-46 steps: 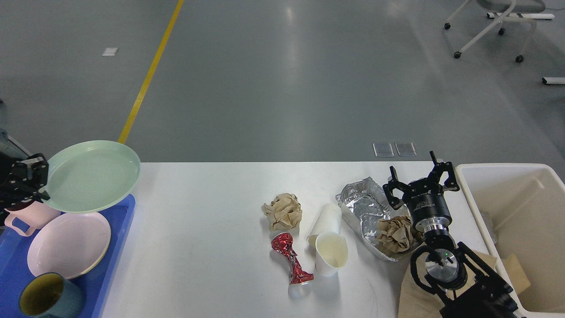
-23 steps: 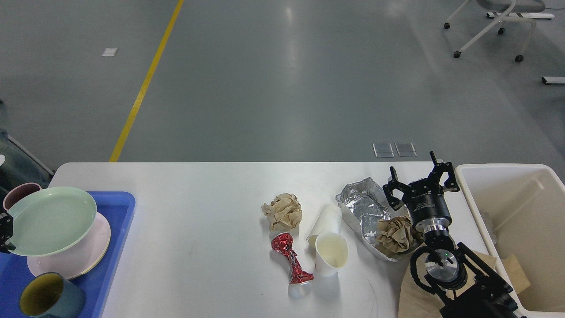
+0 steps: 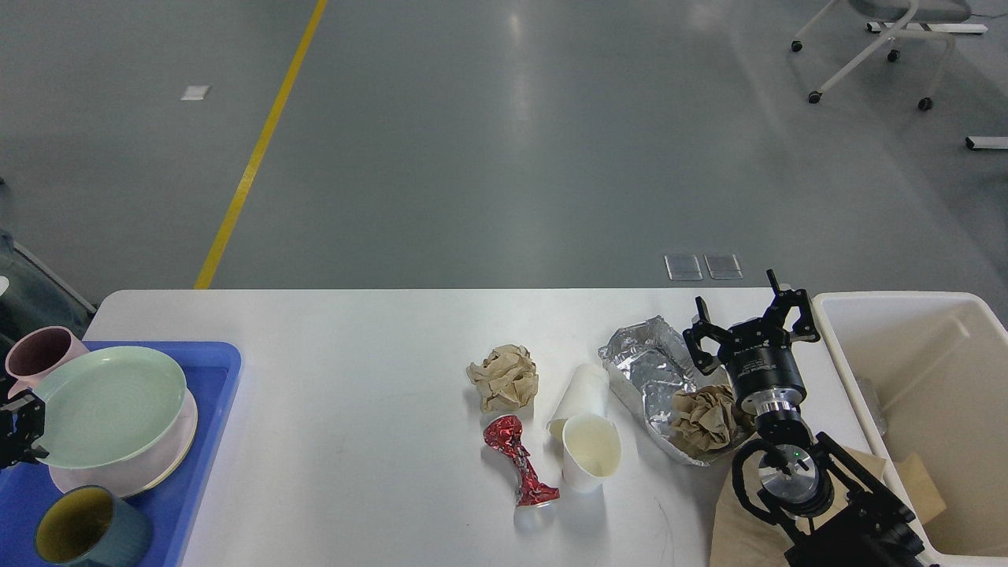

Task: Tidy desktop
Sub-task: 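Lift the pale green plate and carry it onto the blue tray, then lower the pale green plate onto the pink plate and release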

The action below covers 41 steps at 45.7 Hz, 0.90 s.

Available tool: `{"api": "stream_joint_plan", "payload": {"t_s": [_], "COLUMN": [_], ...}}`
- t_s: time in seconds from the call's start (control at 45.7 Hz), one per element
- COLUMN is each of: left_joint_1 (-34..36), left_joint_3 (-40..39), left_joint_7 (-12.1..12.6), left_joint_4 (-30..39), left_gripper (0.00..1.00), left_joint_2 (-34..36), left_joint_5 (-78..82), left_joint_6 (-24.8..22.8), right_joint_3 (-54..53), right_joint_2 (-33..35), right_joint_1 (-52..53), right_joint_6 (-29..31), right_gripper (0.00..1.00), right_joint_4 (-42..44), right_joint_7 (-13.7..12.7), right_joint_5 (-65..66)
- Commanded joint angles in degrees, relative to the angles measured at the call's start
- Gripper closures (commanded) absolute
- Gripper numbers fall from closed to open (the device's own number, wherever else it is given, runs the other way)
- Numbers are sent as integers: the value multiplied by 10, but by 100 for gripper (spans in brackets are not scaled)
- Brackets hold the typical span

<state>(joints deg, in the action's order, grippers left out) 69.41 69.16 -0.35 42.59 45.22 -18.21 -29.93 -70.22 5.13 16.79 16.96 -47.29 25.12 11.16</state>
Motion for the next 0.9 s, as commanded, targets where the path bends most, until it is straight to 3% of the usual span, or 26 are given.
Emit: {"api": "stream_joint_plan", "payload": {"t_s": [0.0, 0.525, 0.591, 0.7, 0.788, 0.875], "left_joint_1": [-14, -38, -38, -41, -41, -41], "left_joint_3": [-8, -25, -26, -26, -26, -27], "left_joint_7": [6, 20, 19, 18, 18, 18], "left_joint_4": [-8, -28, -28, -28, -28, -28], "left_gripper": [100, 100, 92, 65, 56, 41], "left_joint_2": [-5, -21, -22, -24, -24, -24], "left_joint_5": [0, 3, 5, 12, 12, 12], "left_joint_6": [2, 16, 18, 20, 25, 38], "right_joint_3": [0, 0, 0, 0, 0, 0], "right_joint_2": [0, 0, 0, 1, 0, 0], "right_joint_1": [0, 0, 0, 0, 0, 0], "right_joint_6": [0, 0, 0, 0, 0, 0], "right_gripper": [0, 0, 0, 0, 0, 0], "right_joint_4": [0, 0, 0, 0, 0, 0], "right_joint_7": [0, -1, -1, 0, -1, 0], "right_joint_5": [0, 0, 0, 0, 0, 0]}}
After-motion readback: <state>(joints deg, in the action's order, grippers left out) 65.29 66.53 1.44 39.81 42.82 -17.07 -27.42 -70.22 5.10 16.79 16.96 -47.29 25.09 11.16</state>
